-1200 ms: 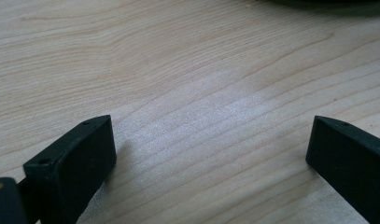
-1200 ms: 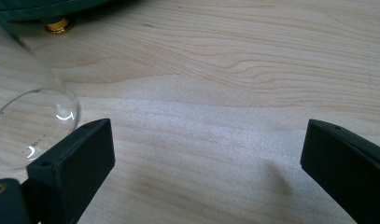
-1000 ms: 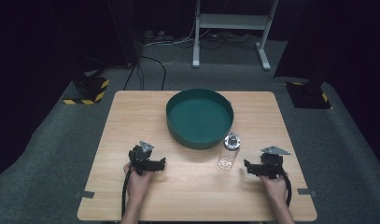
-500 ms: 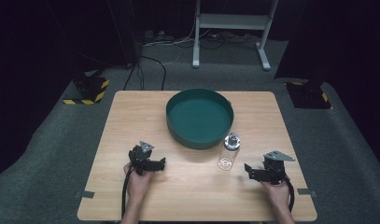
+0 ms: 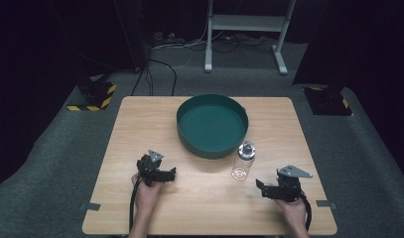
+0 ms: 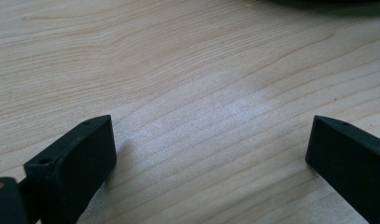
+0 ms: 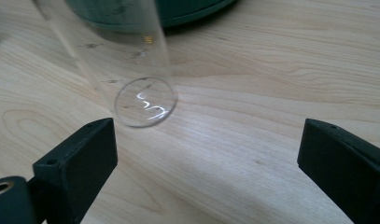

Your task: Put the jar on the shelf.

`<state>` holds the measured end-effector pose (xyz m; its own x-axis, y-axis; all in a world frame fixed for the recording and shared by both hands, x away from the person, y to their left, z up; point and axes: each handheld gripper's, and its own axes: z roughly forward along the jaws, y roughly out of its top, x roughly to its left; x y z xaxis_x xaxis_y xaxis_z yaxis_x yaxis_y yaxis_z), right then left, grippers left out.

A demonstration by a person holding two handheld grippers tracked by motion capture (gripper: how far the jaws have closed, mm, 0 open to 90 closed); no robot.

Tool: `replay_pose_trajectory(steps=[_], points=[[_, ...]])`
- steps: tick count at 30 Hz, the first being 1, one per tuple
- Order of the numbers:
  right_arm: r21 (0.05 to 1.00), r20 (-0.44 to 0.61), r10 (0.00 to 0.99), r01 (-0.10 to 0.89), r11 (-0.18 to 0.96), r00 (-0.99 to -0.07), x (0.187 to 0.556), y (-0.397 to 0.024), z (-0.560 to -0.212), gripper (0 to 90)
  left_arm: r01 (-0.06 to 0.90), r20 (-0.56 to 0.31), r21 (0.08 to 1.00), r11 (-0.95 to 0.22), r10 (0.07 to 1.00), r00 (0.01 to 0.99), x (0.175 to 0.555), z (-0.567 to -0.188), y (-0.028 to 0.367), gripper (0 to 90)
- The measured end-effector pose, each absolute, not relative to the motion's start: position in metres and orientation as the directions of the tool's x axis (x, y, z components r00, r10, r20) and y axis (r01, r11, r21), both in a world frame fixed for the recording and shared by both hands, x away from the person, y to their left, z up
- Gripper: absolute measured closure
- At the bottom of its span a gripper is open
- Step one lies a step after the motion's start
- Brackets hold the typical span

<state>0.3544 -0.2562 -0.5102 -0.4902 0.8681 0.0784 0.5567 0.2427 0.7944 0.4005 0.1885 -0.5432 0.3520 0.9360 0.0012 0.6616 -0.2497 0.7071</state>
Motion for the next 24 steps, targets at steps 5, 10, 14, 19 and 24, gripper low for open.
replay_pose_trajectory(steps=[5,10,14,19,24], points=[[0.798,0.074,0.857,0.546,0.257,-0.511,0.351,-0.249,-0.509,4.9,0.663,0.001,0.706,-0.249,0.936,0.351,0.4,-0.543,0.188,1.9],[0.798,0.073,0.842,0.538,0.272,-0.535,0.35,-0.241,-0.509,5.2,0.663,0.001,0.706,-0.249,0.936,0.351,0.4,-0.543,0.188,2.0],[0.804,0.077,0.826,0.524,0.28,-0.559,0.352,-0.231,-0.506,5.6,0.663,0.001,0.706,-0.249,0.936,0.351,0.4,-0.543,0.189,2.0],[0.811,0.075,0.815,0.511,0.286,-0.575,0.358,-0.22,-0.503,6.2,0.663,0.001,0.707,-0.249,0.936,0.351,0.4,-0.543,0.188,2.0],[0.814,0.066,0.805,0.499,0.298,-0.589,0.365,-0.21,-0.499,7.9,0.663,0.0,0.707,-0.248,0.937,0.351,0.4,-0.543,0.188,1.9]])
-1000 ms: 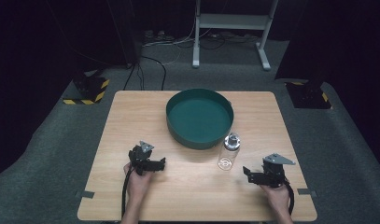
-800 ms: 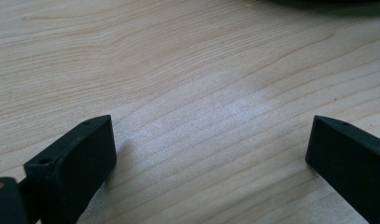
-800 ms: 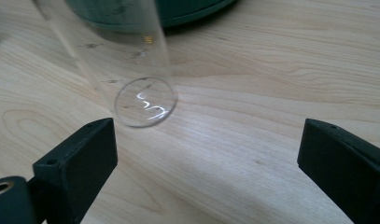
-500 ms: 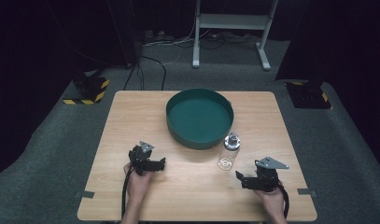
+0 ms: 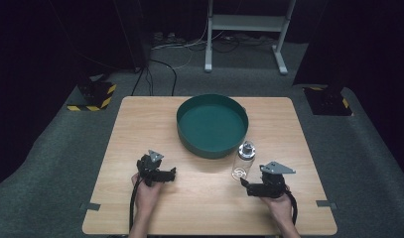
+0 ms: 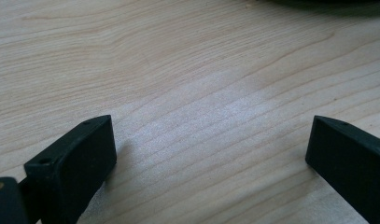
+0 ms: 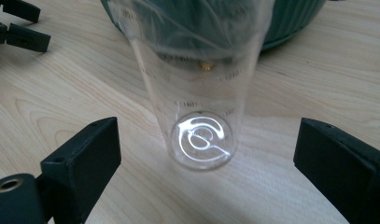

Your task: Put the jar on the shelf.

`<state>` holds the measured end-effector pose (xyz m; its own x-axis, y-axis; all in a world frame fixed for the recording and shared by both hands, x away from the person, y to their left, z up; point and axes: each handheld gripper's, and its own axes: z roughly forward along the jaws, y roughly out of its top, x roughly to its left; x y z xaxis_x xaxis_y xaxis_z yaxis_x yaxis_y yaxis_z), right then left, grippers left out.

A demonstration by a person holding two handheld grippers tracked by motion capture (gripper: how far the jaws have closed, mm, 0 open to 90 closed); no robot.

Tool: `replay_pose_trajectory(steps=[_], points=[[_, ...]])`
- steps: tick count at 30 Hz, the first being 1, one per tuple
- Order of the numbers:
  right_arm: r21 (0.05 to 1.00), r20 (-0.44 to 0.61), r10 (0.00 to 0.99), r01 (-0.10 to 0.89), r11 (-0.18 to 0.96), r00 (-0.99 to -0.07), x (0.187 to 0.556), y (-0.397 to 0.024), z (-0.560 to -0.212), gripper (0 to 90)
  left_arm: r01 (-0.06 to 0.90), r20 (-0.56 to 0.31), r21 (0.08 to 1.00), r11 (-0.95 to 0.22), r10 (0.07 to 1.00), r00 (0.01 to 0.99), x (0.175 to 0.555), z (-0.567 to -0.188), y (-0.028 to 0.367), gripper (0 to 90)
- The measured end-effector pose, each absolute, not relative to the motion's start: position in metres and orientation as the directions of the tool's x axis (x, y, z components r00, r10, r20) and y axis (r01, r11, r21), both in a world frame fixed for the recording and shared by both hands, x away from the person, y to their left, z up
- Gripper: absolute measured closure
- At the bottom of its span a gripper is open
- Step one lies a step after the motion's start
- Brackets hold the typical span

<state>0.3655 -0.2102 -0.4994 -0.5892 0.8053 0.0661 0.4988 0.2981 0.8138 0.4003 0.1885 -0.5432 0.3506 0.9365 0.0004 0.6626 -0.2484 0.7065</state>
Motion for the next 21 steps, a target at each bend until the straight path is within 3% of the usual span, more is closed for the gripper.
replay_pose_trajectory(steps=[21], points=[[0.835,0.052,0.801,0.465,0.292,-0.596,0.389,-0.187,-0.493,20.0,0.663,0.001,0.706,-0.249,0.936,0.351,0.4,-0.543,0.188,2.0]])
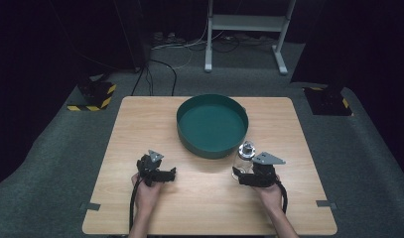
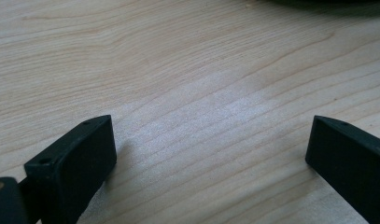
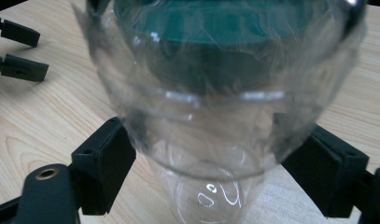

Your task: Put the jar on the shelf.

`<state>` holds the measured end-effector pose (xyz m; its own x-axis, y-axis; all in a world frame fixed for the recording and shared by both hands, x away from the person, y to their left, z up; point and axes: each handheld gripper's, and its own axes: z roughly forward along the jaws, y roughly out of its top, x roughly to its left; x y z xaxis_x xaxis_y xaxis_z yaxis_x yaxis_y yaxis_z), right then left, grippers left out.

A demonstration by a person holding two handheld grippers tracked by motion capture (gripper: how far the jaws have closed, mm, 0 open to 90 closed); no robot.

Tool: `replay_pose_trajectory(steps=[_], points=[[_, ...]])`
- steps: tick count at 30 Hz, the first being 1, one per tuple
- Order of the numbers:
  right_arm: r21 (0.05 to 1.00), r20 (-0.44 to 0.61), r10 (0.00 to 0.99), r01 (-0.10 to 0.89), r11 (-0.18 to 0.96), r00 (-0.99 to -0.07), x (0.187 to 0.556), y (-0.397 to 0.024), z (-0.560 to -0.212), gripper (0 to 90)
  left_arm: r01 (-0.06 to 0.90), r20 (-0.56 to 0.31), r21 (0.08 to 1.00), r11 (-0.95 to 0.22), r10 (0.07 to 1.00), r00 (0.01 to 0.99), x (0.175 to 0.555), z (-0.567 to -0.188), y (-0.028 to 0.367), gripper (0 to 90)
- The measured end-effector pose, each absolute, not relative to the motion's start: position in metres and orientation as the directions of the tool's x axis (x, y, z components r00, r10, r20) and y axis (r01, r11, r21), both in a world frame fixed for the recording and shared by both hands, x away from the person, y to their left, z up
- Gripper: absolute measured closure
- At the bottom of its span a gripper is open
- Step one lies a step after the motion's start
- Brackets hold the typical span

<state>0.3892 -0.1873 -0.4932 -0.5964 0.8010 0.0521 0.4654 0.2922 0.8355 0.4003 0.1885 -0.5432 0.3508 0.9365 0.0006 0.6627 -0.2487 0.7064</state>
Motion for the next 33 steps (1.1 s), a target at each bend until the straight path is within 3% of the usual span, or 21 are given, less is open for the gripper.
replay_pose_trajectory(steps=[11,33], points=[[0.845,0.01,0.804,0.435,0.312,-0.594,0.3919,-0.1824,-0.491,30.8,0.663,0.001,0.706,-0.249,0.936,0.351,0.4003,-0.5432,0.1885,2.0],[0.849,0.006,0.796,0.423,0.316,-0.605,0.3914,-0.1856,-0.4838,31.9,0.663,0.001,0.706,-0.249,0.936,0.351,0.4003,-0.5432,0.1885,2.0]])
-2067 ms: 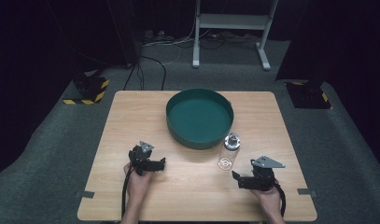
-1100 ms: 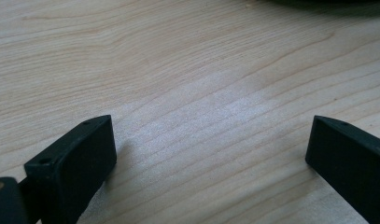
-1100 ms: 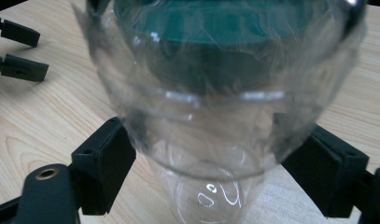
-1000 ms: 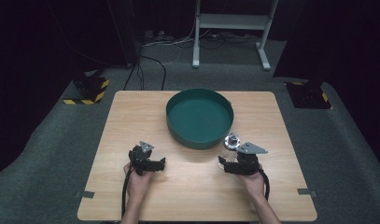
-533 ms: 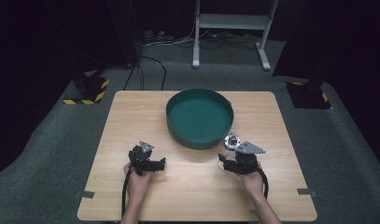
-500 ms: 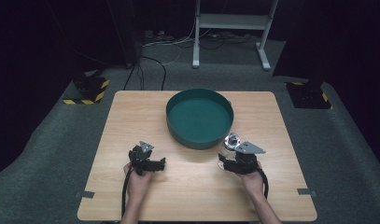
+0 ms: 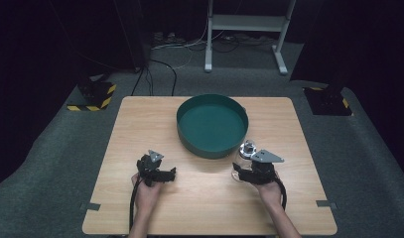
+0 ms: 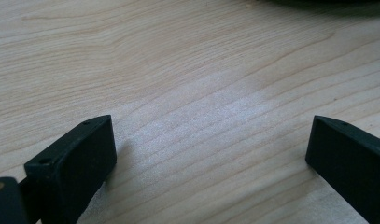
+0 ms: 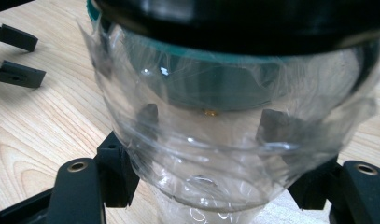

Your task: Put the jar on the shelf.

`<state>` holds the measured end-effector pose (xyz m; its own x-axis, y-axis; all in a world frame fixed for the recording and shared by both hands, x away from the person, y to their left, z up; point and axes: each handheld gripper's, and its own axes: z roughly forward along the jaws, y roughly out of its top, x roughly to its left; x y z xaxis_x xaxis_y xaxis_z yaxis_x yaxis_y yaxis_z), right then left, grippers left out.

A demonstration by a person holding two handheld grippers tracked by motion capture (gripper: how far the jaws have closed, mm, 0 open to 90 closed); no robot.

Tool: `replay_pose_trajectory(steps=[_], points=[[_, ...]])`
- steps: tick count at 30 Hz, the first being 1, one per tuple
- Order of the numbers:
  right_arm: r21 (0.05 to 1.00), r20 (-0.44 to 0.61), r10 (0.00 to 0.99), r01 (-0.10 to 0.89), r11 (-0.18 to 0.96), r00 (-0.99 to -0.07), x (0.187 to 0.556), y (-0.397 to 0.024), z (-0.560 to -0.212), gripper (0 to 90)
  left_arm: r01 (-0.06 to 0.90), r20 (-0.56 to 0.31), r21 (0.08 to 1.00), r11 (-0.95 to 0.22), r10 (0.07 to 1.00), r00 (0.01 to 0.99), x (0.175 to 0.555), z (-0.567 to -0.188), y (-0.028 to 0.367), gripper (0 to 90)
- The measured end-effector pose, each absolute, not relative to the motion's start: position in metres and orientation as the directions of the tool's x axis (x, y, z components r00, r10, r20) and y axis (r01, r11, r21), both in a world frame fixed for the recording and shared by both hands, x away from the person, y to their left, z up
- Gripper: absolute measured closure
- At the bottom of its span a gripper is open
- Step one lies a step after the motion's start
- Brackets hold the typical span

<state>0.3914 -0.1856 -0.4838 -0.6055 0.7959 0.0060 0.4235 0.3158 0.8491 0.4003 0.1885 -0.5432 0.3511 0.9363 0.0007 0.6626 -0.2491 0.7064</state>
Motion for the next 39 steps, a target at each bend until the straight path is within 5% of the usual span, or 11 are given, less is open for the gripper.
replay_pose_trajectory(steps=[39], points=[[0.875,0.026,0.745,0.375,0.305,-0.667,0.431,-0.187,-0.392,31.8,0.662,0.002,0.706,-0.25,0.936,0.351,0.4,-0.543,0.188,2.1]])
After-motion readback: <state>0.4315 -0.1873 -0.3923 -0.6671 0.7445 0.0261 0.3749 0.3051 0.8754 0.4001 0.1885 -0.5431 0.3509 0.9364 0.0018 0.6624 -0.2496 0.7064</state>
